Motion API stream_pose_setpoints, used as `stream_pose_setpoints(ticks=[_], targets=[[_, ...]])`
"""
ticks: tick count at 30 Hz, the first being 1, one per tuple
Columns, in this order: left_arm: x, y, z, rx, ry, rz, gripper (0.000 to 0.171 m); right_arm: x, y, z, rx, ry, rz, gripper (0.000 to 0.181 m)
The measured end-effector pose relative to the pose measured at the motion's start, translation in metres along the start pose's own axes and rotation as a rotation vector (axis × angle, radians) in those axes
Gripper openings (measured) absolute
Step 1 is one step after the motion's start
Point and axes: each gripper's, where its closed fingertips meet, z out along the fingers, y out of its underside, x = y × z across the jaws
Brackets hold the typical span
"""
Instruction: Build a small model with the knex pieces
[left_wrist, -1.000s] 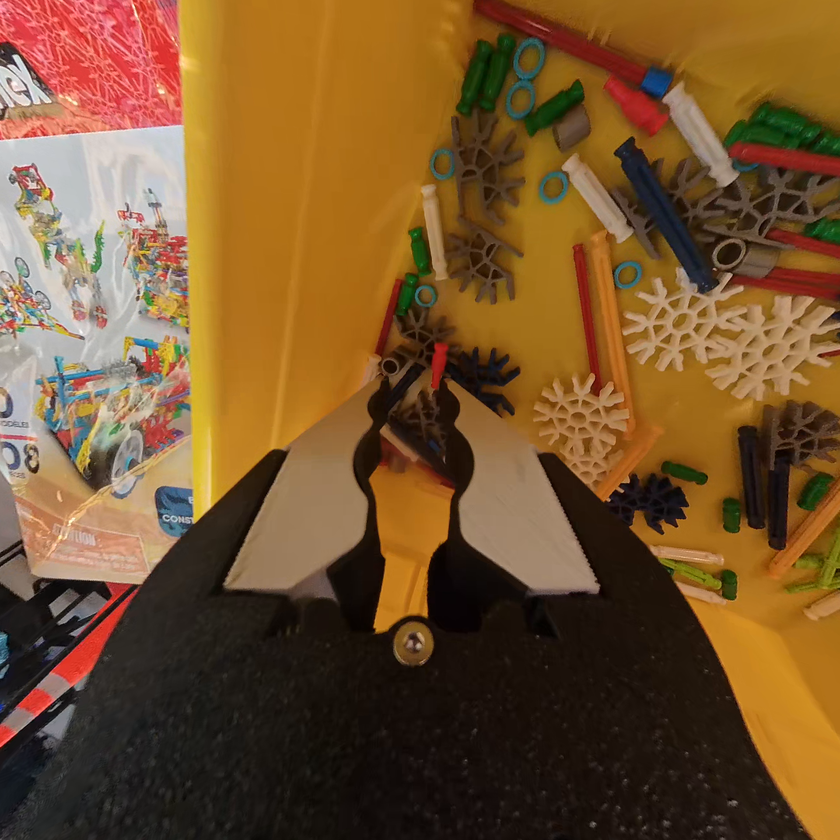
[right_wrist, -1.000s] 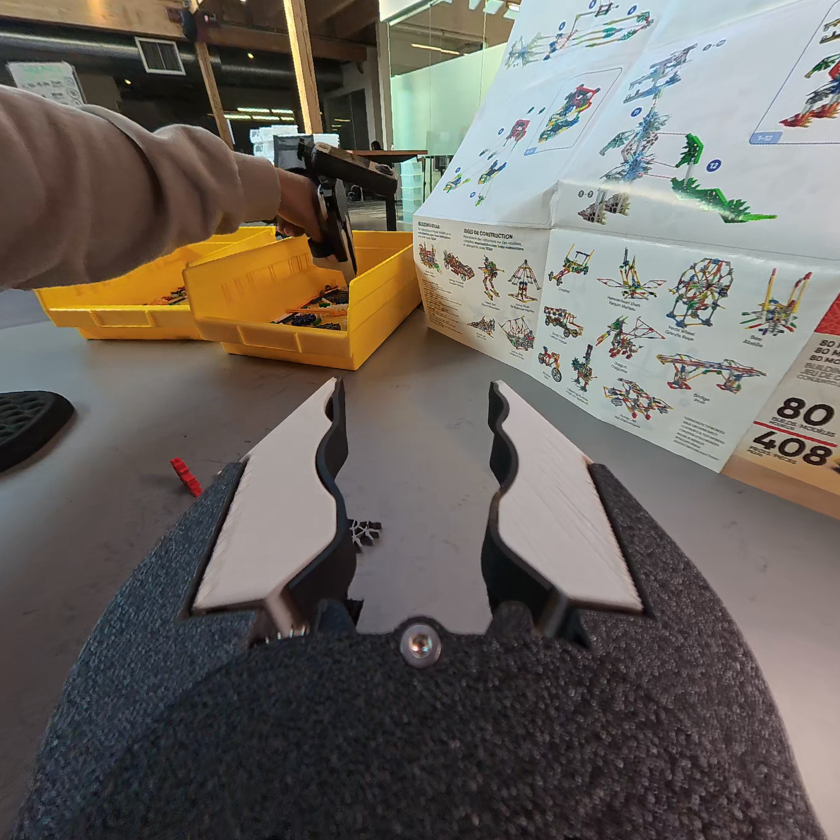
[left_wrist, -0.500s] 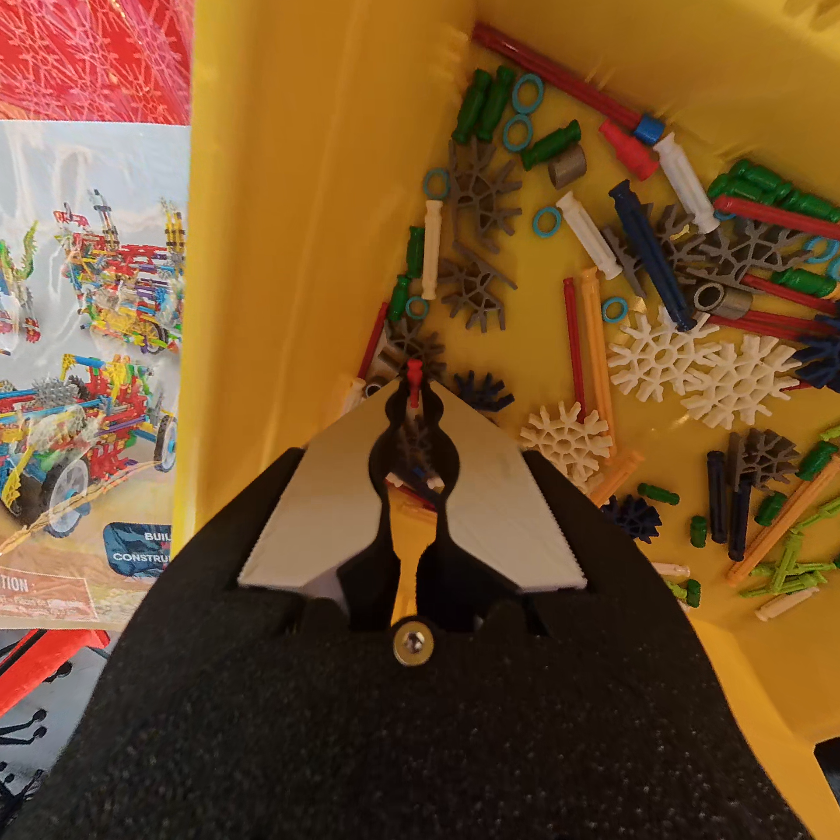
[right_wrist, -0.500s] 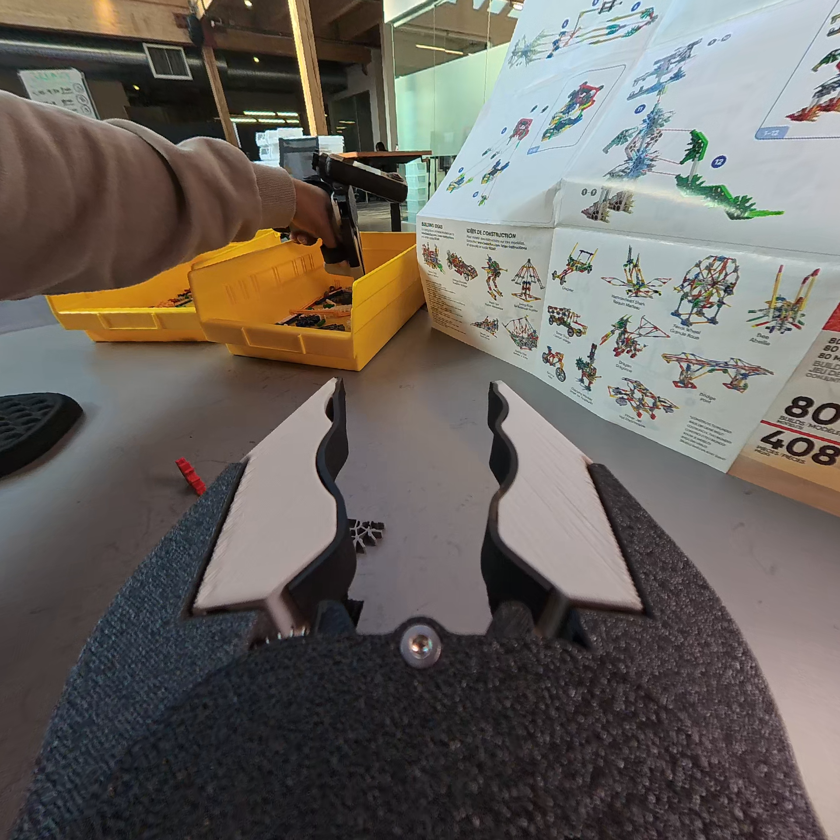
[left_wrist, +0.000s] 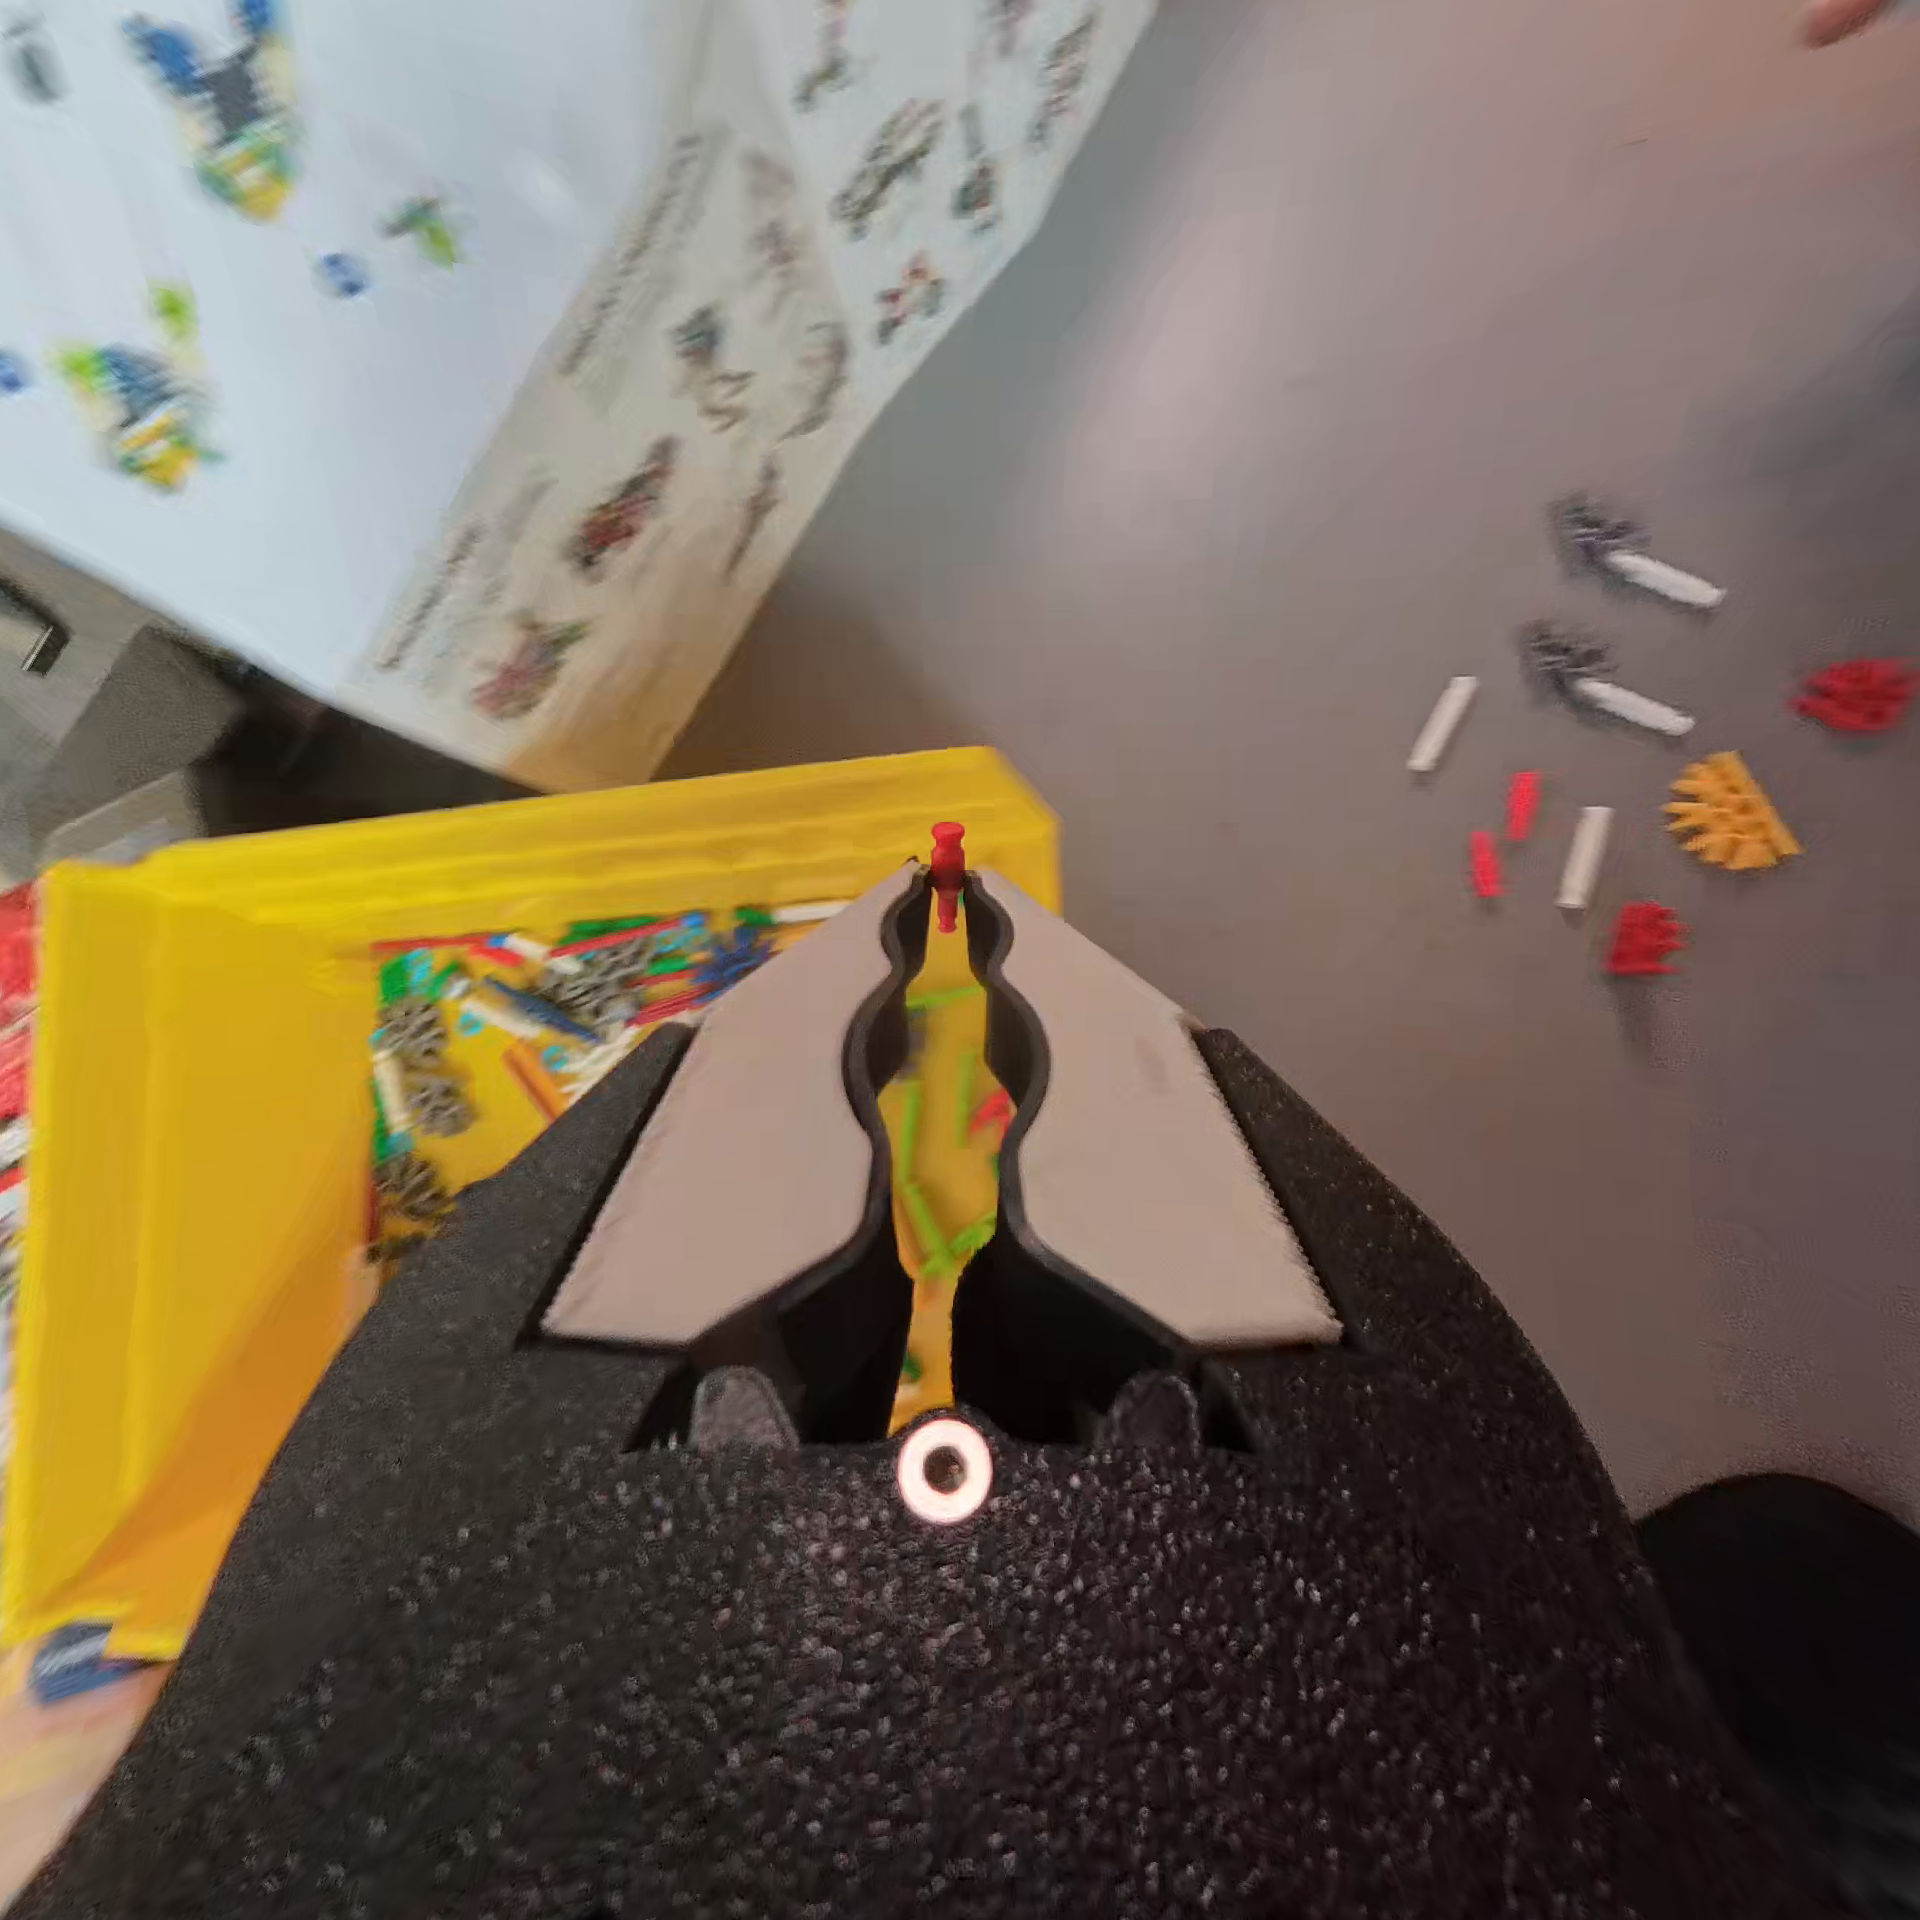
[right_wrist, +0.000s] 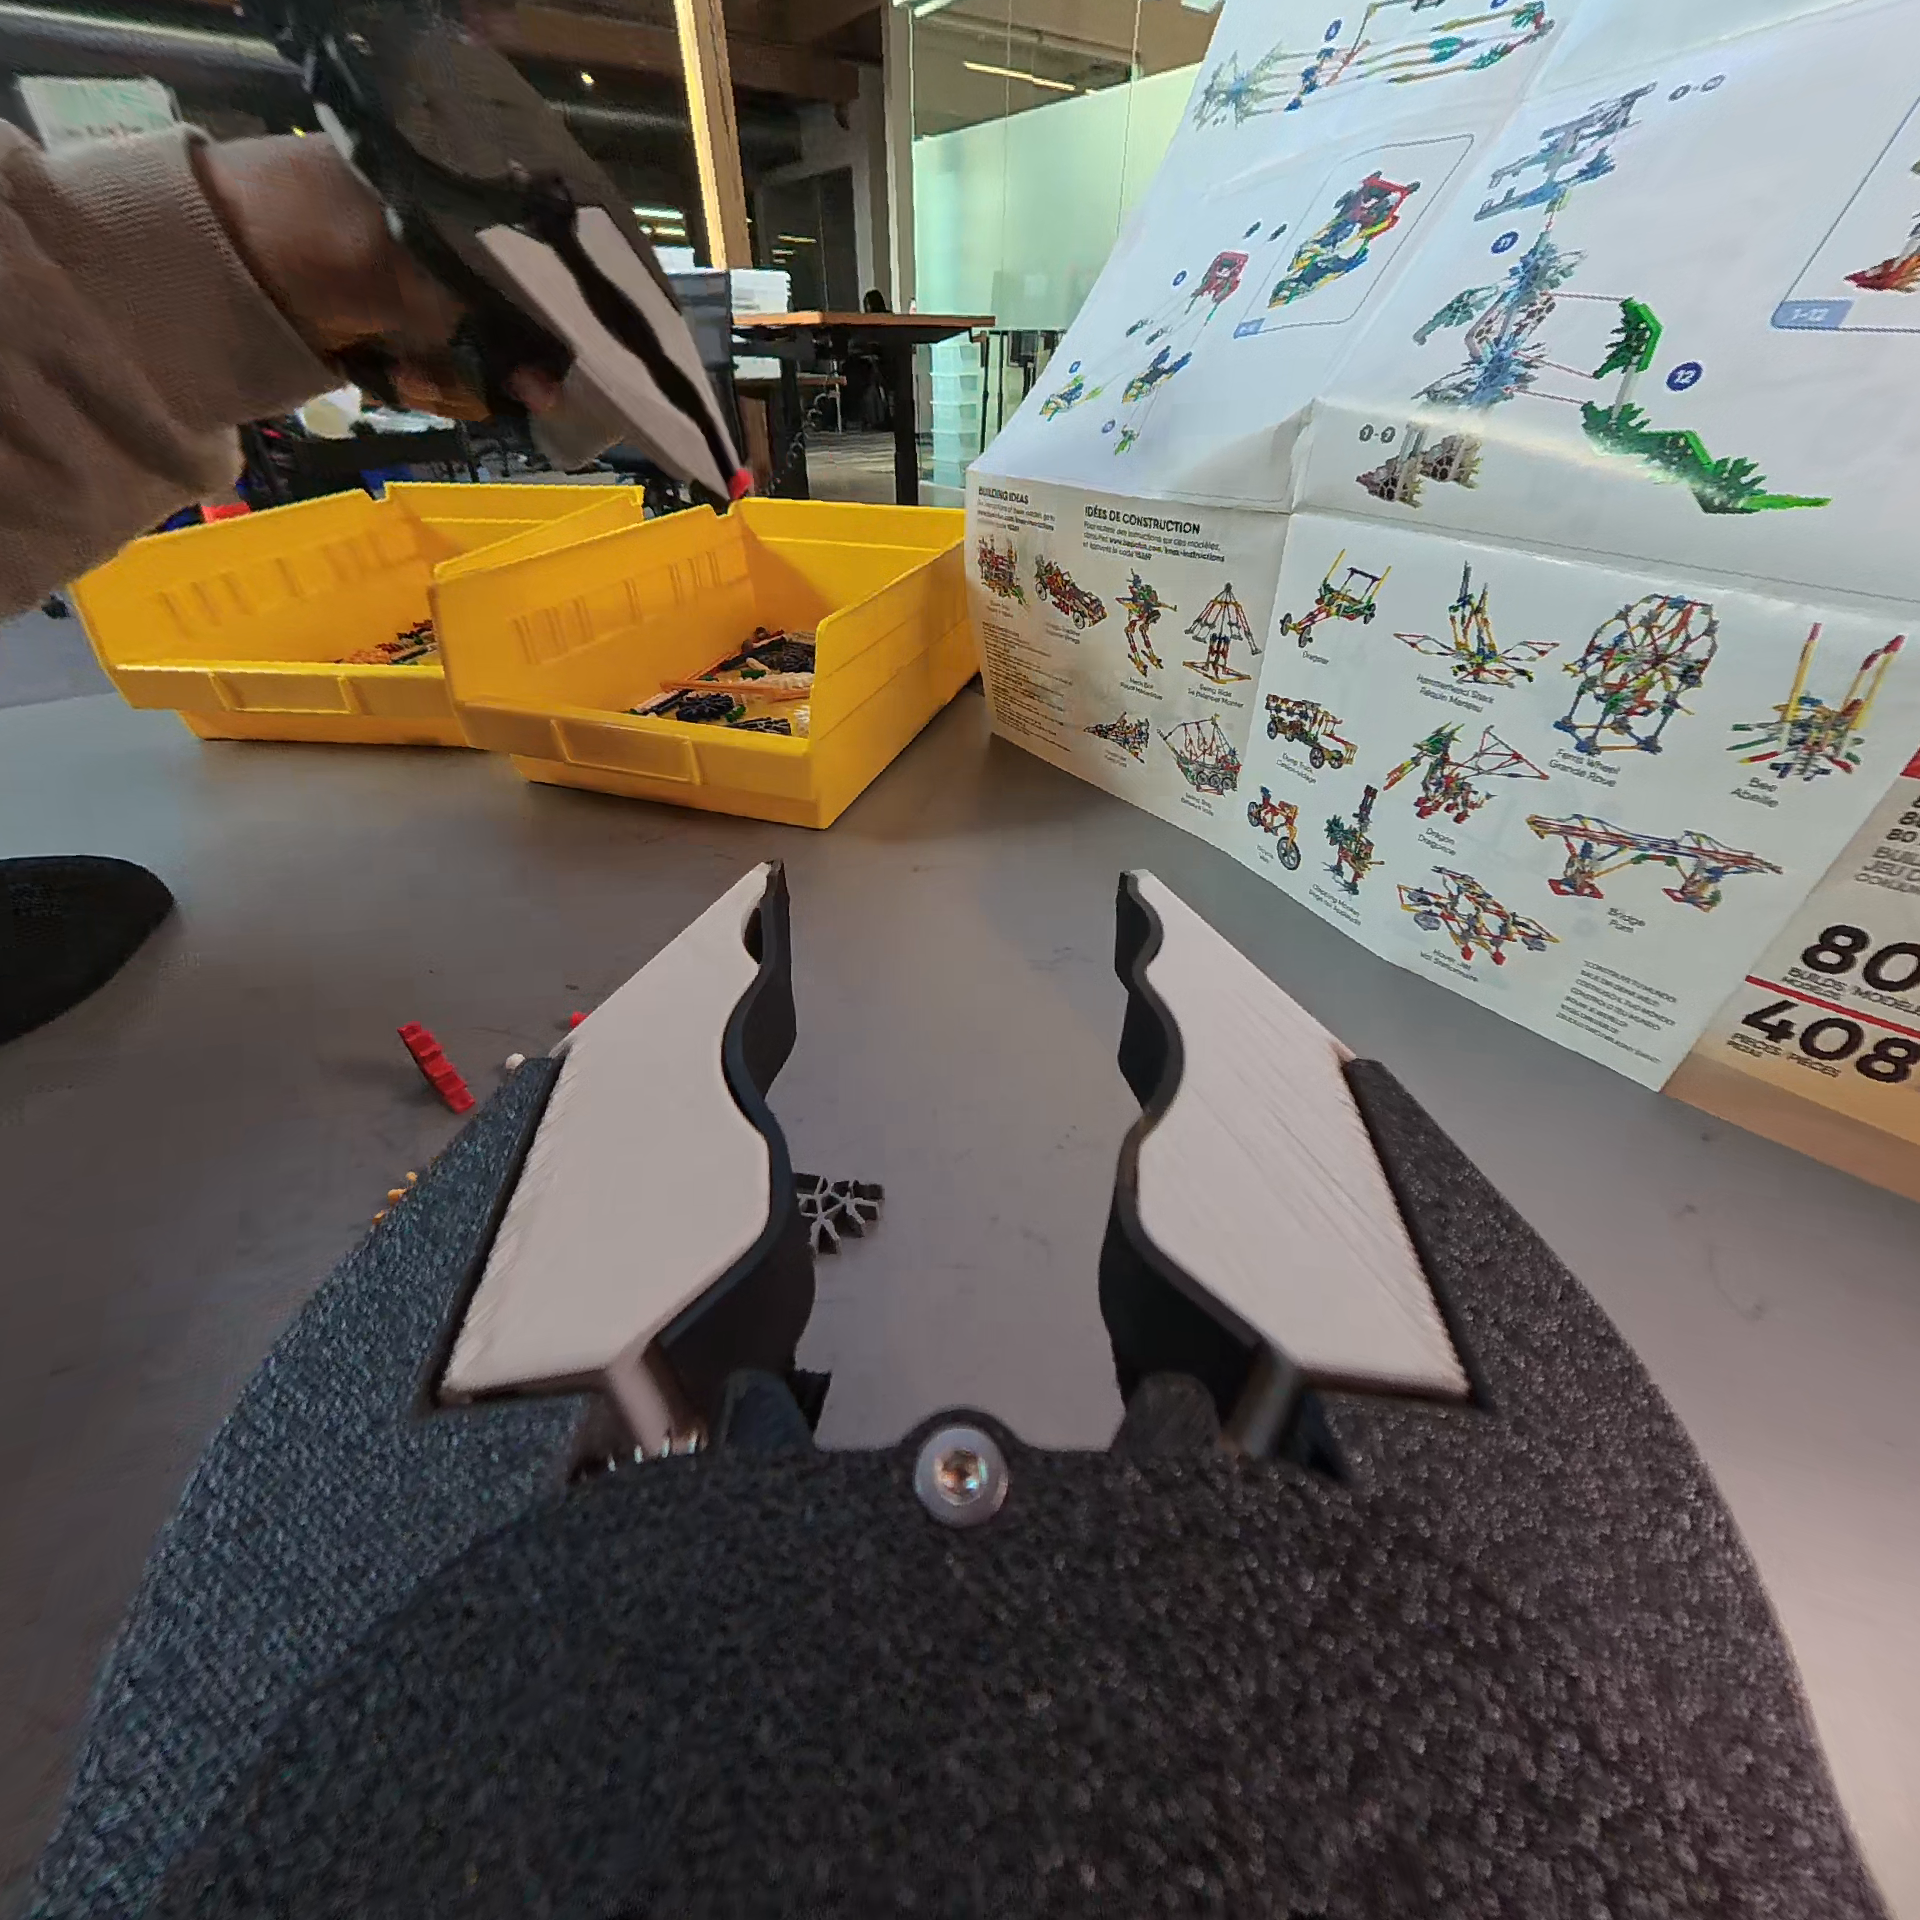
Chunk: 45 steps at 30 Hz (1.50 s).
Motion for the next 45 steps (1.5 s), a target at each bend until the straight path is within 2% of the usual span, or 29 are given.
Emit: stream_pose_setpoints(ticks=[3, 5, 8, 11, 18, 28, 31, 37, 40, 45], targets=[[0.108, -0.007, 0.023, 0.063, 0.189, 0.078, 0.006, -0.002, -0.001, 0.0, 0.002, -0.005, 0.009, 0.061], [0.161, -0.004, 0.042, 0.075, 0.274, 0.118, 0.006, -0.002, 0.0, 0.001, -0.002, -0.004, 0.009, 0.06], [0.211, -0.002, 0.07, 0.082, 0.372, 0.13, 0.006, -0.001, 0.001, 0.001, -0.011, 0.002, -0.001, 0.059], [0.235, -0.008, 0.094, 0.071, 0.402, 0.15, 0.006, 0.0, 0.001, 0.0, -0.016, 0.01, -0.008, 0.059], [0.245, -0.023, 0.134, -0.039, 0.405, 0.179, 0.006, 0.005, -0.004, -0.003, -0.011, 0.034, -0.026, 0.058], [0.247, -0.022, 0.145, -0.056, 0.42, 0.177, 0.01, 0.006, -0.004, -0.004, -0.021, 0.03, -0.033, 0.056], [0.24, -0.033, 0.135, 0.024, 0.405, 0.157, 0.016, 0.002, -0.002, -0.003, -0.03, 0.017, -0.047, 0.054], [0.192, -0.066, 0.077, 0.374, 0.257, 0.051, 0.019, -0.002, 0.002, -0.001, -0.041, -0.003, -0.042, 0.054], [0.171, -0.055, 0.058, 0.447, 0.208, -0.005, 0.02, -0.006, 0.004, 0.001, -0.054, -0.016, -0.056, 0.054], [0.152, -0.016, 0.052, 0.48, 0.204, -0.048, 0.024, -0.015, 0.012, 0.002, -0.114, -0.061, -0.121, 0.054]])
